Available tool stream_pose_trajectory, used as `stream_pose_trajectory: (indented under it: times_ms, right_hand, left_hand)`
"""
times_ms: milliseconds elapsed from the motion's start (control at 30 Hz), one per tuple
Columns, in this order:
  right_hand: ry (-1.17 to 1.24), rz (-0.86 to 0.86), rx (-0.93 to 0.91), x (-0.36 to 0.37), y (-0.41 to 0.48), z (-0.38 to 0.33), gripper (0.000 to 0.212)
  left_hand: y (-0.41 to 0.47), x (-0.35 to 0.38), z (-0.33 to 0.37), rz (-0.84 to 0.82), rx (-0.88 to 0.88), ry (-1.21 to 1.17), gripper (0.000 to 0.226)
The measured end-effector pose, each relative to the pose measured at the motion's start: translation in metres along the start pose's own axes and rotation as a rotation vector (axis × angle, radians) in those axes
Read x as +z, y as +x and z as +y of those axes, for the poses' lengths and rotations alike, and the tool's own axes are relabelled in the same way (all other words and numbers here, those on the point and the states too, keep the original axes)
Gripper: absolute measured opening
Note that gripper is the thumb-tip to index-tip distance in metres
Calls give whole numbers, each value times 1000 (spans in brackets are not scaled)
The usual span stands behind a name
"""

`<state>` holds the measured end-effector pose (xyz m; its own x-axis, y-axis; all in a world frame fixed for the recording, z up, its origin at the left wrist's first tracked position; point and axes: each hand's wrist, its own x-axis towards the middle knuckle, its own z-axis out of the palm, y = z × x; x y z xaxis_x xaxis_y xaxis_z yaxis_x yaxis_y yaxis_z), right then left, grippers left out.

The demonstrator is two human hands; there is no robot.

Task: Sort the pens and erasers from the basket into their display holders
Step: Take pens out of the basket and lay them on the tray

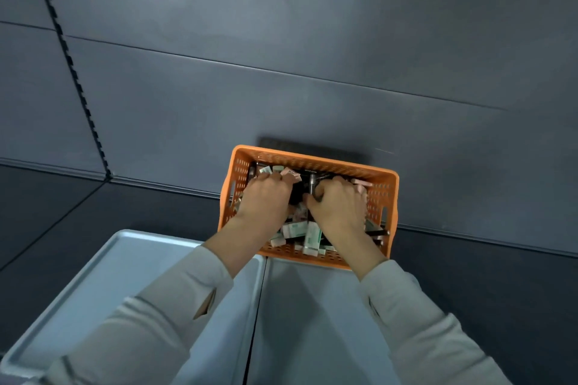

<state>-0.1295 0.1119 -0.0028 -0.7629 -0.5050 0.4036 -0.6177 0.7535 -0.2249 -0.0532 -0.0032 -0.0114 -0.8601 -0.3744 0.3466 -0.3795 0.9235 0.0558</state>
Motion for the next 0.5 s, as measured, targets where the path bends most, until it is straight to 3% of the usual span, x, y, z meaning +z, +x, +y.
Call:
stream_pose_trajectory:
  times_ms: [233, 500]
  right_hand:
    - [440, 48, 86, -5, -12, 17, 19]
    - [975, 123, 109, -16, -32, 13, 8]
  left_hand:
    - [6, -2, 0, -6, 82, 54, 48]
    - [-6, -28, -22, 47, 204, -49, 24]
